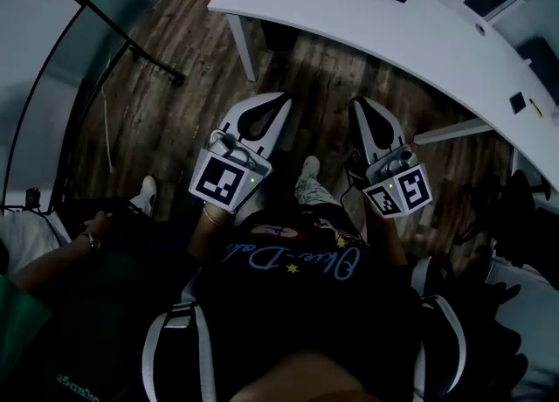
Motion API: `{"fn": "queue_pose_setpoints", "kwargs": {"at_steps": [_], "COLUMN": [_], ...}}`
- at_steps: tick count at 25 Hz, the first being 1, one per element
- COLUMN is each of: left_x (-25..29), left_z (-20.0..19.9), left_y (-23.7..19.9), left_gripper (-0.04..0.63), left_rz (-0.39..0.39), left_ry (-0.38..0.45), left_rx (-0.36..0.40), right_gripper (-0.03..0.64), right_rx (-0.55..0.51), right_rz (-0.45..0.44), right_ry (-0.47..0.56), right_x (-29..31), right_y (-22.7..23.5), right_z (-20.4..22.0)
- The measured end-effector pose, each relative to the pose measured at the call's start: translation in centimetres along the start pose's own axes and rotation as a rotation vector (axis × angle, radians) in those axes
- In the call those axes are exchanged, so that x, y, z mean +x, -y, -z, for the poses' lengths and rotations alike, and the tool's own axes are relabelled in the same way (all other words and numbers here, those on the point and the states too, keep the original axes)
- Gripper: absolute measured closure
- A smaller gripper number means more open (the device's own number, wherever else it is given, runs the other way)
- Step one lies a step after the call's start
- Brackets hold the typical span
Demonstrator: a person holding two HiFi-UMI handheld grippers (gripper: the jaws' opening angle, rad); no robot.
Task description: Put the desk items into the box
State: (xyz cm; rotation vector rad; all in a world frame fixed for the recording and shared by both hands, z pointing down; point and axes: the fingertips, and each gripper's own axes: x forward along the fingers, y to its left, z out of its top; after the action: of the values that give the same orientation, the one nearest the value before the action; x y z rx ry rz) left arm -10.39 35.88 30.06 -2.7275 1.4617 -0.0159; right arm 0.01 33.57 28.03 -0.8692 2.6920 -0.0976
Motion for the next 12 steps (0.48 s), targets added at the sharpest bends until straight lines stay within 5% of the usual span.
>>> {"fn": "queue_pose_setpoints", "kwargs": {"at_steps": [12], "left_x": [3.5], "left_z": [0.7], "left_y": [-3.1], "left_gripper": [0.6], "left_rz": [-0.052], "left_ry": [-0.052], "left_rx": [-0.028], "right_gripper": [0.592], "right_rx": [0.064], "right_rz": [-0.031], "right_ry": [-0.024], "right_x": [2.8], "right_y": [3.8], "right_z": [1.1]}}
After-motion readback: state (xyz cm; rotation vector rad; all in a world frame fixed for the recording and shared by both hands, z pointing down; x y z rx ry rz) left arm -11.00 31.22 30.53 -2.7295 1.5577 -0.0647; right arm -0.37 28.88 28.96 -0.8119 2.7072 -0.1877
